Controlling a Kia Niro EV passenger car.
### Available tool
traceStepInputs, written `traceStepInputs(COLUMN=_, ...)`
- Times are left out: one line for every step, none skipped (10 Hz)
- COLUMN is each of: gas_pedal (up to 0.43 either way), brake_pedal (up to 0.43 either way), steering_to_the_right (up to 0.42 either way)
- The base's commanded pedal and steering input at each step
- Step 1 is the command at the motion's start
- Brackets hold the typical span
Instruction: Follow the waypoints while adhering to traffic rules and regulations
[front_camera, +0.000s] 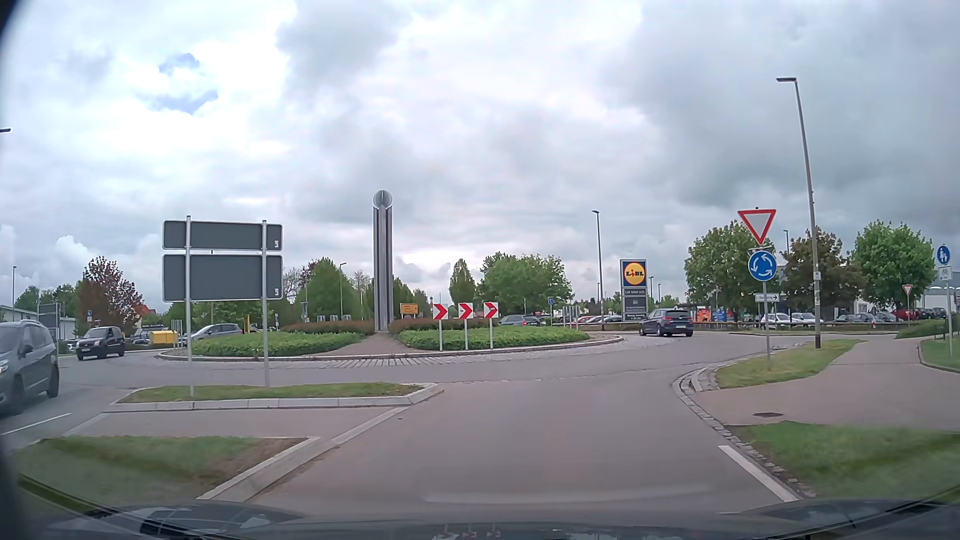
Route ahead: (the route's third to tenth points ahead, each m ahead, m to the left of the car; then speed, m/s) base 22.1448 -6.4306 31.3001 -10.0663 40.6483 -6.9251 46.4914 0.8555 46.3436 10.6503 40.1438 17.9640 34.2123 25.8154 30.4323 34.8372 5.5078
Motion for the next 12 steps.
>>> traceStepInputs(gas_pedal=0.067, brake_pedal=0.006, steering_to_the_right=0.042)
traceStepInputs(gas_pedal=0.067, brake_pedal=0.012, steering_to_the_right=0.044)
traceStepInputs(gas_pedal=0.067, brake_pedal=0.012, steering_to_the_right=0.047)
traceStepInputs(gas_pedal=0.067, brake_pedal=0.012, steering_to_the_right=0.052)
traceStepInputs(gas_pedal=0.067, brake_pedal=0.012, steering_to_the_right=0.055)
traceStepInputs(gas_pedal=0.087, brake_pedal=0.012, steering_to_the_right=0.059)
traceStepInputs(gas_pedal=0.098, brake_pedal=0.012, steering_to_the_right=0.064)
traceStepInputs(gas_pedal=0.098, brake_pedal=0.006, steering_to_the_right=0.070)
traceStepInputs(gas_pedal=0.098, brake_pedal=0.012, steering_to_the_right=0.078)
traceStepInputs(gas_pedal=0.098, brake_pedal=0.012, steering_to_the_right=0.081)
traceStepInputs(gas_pedal=0.098, brake_pedal=0.012, steering_to_the_right=0.085)
traceStepInputs(gas_pedal=0.098, brake_pedal=0.012, steering_to_the_right=0.090)
